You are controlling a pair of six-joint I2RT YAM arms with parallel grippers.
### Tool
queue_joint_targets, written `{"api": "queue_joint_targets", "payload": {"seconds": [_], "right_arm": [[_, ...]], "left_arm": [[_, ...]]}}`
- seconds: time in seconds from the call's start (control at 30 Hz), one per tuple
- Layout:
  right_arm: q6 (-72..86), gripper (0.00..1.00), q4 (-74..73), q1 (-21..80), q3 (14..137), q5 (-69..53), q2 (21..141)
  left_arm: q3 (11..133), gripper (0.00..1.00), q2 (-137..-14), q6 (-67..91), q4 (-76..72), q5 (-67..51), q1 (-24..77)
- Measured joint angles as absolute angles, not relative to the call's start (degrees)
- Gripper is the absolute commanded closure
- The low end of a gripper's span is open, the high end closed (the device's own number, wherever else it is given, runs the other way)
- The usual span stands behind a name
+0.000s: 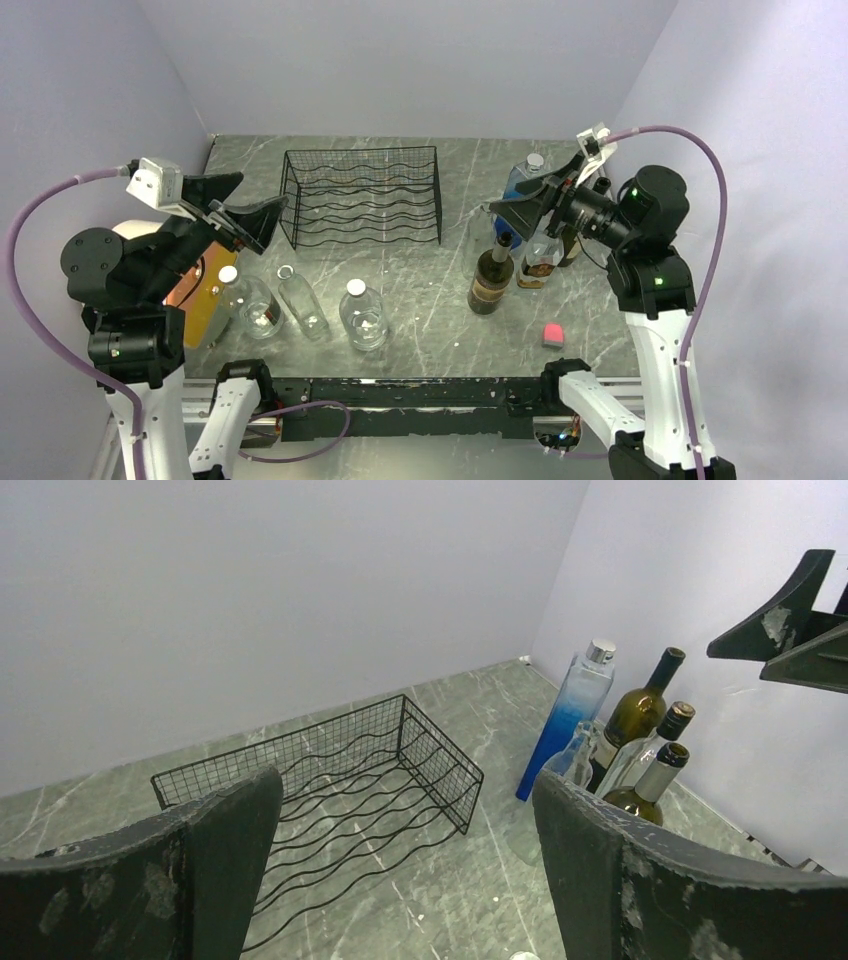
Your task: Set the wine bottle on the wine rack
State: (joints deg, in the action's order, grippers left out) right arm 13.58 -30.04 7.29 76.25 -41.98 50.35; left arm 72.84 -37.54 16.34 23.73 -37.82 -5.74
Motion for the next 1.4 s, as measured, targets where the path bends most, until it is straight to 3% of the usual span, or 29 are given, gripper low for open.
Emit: {"api": "queue_joint_targets", "payload": {"seconds": [0.37, 0.6, 0.9, 1.13, 1.4], "right_arm": [[12.4, 0.24, -31.7, 10.5, 79.0, -44.9, 56.3], [10.8, 0.26, -33.1, 30.5, 83.9, -31.7, 62.5], [4.7, 0.2, -37.3, 55.9, 85.3, -11.2, 73.8], [1.0, 0.16, -39.1, 65.9, 85.5, -4.4, 81.7], [-0.5, 0.17, -38.2, 67.4, 85.5, -3.2, 86.2]], "left_arm": [[72.6, 0.02, -37.6, 16.3, 23.7, -37.8, -5.7], [72.6, 0.03, -38.1, 16.3, 23.9, -36.7, -5.7], [72.6, 0.04, -38.6, 16.1, 26.0, -31.7, -5.7], [72.6, 0.04, -38.6, 15.7, 26.4, -28.5, -5.7], [71.7, 0.05, -38.5, 15.4, 26.4, -26.0, -5.6]]}}
